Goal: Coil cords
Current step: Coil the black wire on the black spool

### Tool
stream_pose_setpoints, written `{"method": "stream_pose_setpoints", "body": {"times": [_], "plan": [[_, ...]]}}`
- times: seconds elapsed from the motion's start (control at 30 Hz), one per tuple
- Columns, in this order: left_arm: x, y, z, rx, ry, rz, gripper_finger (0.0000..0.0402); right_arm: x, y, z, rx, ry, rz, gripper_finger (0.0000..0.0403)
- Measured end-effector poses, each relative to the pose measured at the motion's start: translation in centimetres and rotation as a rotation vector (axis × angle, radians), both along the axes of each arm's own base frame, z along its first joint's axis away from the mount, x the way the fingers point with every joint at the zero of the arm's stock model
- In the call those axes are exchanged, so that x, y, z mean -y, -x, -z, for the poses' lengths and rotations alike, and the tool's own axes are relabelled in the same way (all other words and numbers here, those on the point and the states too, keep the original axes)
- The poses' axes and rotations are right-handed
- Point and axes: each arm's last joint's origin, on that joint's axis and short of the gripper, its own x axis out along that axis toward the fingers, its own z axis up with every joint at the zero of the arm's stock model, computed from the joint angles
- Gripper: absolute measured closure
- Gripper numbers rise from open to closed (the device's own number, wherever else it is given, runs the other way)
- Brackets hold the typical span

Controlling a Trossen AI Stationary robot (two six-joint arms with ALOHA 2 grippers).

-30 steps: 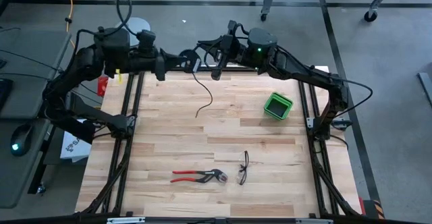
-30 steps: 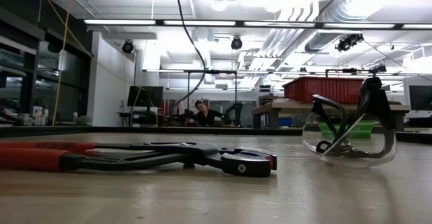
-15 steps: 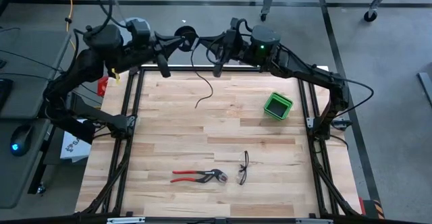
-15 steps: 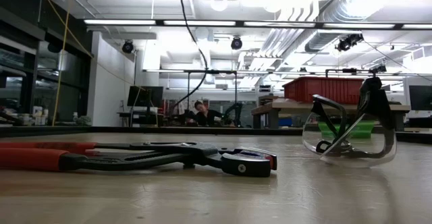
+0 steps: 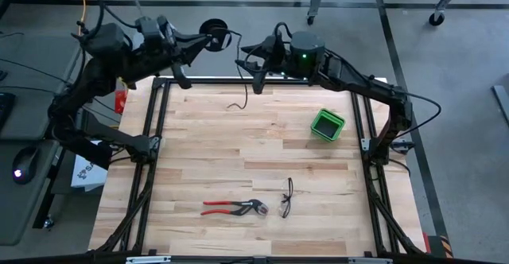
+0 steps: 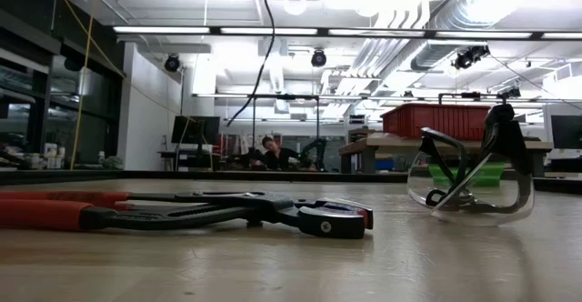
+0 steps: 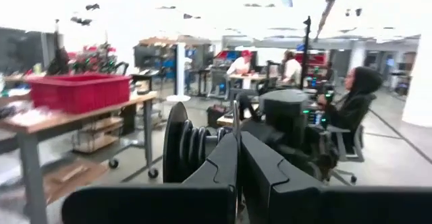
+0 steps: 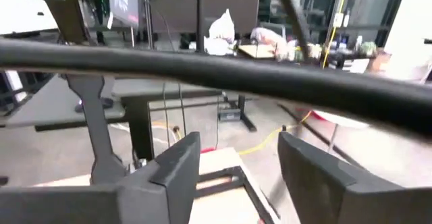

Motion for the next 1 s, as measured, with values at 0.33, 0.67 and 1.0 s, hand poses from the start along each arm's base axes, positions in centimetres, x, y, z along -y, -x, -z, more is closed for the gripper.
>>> {"method": "stream_pose_setpoints", "body": {"times": [0.33, 0.67, 1.0], "plan": [[0.7, 3.1, -1.1, 0.041, -0.074, 0.101, 0.0402, -1.8, 0.9, -0.6, -0.028, 0.01, -0.135, 0.0202], [0.6, 2.9, -1.1, 0.072, -0.006, 0.299, 0.0401, -3.1, 2.1, -2.4, 0.046, 0.052, -0.114, 0.0201], [0.3, 1.0, -0.8, 0.07, 0.015, 0.342, 0.0402, -3.1, 2.1, -2.1, 0.029, -0.008, -0.137, 0.0201]]}}
